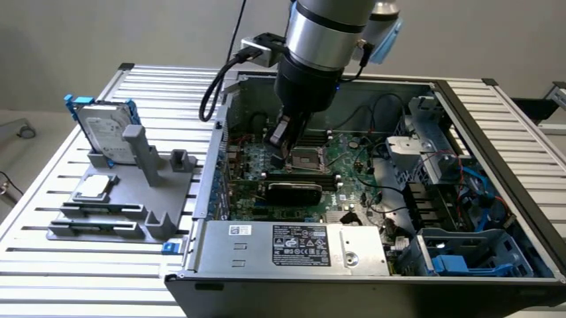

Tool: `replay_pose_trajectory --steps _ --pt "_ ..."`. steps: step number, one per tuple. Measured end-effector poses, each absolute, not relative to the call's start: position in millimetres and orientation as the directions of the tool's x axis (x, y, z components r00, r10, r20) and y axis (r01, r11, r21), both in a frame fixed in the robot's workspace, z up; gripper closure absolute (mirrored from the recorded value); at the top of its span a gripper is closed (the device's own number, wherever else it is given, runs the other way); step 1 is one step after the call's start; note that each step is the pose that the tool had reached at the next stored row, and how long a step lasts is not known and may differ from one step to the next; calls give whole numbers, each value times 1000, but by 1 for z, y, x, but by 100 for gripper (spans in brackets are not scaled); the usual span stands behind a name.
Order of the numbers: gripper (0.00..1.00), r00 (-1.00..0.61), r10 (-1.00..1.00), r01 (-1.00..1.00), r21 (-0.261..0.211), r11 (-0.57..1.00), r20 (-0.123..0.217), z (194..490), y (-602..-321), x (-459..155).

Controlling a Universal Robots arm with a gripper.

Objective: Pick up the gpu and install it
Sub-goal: 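Press down on the gpu until it lock into place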

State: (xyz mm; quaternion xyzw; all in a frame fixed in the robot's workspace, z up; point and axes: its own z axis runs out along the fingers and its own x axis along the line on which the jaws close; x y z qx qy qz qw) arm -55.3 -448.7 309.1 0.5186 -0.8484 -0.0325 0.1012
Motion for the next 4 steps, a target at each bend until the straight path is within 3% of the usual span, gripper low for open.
replay_pose_trajectory --steps 4 --pt "89 -442 -886 -873 160 460 138 309 -449 -55"
